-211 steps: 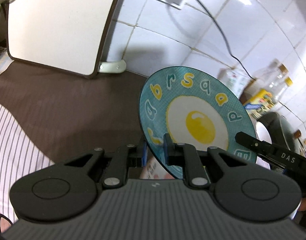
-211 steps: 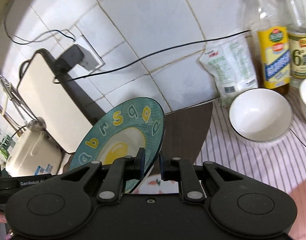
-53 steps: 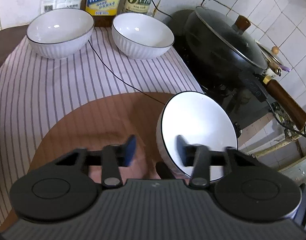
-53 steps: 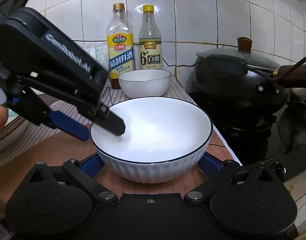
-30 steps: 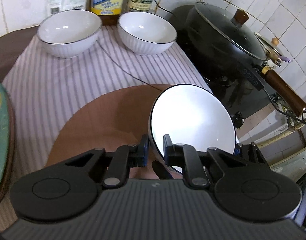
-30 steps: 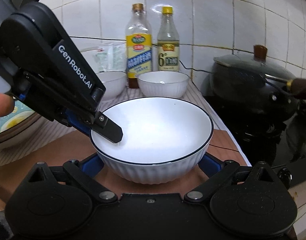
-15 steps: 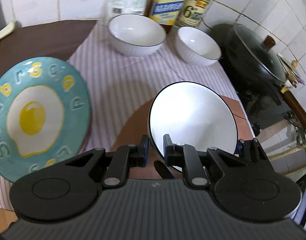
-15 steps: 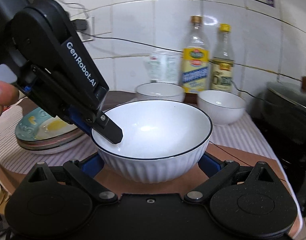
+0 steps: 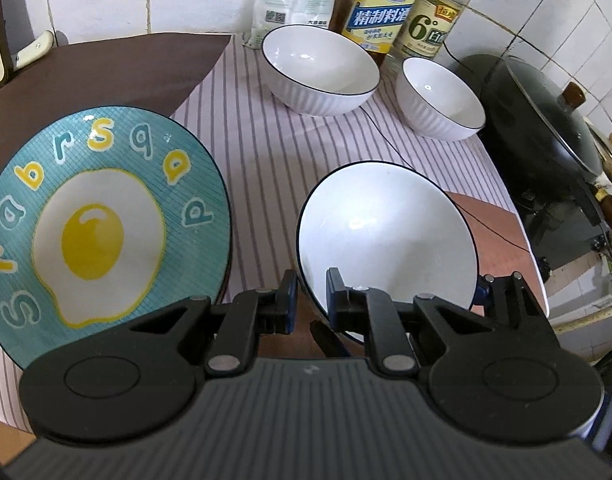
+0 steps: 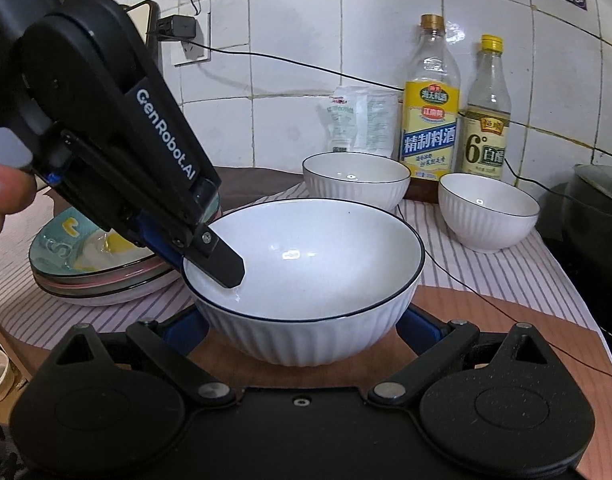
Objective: Organize plates and bowls
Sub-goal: 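Carry the white bowl with the left gripper toward the bowls by the bottles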
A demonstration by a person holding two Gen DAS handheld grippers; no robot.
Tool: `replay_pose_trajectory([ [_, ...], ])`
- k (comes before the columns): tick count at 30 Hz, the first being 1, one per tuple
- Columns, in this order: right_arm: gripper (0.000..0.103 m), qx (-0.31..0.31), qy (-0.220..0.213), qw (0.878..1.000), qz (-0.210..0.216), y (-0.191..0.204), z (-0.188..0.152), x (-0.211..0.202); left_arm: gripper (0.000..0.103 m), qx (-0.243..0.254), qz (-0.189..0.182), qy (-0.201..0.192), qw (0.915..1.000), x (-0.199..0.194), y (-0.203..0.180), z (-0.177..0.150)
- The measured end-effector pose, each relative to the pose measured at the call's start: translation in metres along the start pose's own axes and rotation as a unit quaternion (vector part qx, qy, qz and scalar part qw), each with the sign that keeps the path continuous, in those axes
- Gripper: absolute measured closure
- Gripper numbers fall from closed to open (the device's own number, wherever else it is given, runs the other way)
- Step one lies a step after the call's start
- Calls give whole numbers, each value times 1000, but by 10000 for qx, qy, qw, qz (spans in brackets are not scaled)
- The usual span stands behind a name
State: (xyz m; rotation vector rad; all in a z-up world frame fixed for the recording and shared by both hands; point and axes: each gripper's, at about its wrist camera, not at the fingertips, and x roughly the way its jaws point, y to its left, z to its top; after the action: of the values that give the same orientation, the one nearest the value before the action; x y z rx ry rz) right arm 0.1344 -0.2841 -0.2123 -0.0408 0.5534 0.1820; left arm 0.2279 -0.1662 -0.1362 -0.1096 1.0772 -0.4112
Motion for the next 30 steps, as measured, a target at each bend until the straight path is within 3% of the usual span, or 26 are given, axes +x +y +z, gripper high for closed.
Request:
replay_pose_trajectory([
  [12,2,27,240,9997,51,1,-4,14,88,-62,-13,-34,10000,12,8,-1],
  [20,2,495,370,9977,-289,1,-8,-17,85,-255,-232,11,9994,4,16,-3],
  [30,2,1128,136,9931,-280,-16,38,-55,85,-63,-370,-317,9988,-39,24,-3],
])
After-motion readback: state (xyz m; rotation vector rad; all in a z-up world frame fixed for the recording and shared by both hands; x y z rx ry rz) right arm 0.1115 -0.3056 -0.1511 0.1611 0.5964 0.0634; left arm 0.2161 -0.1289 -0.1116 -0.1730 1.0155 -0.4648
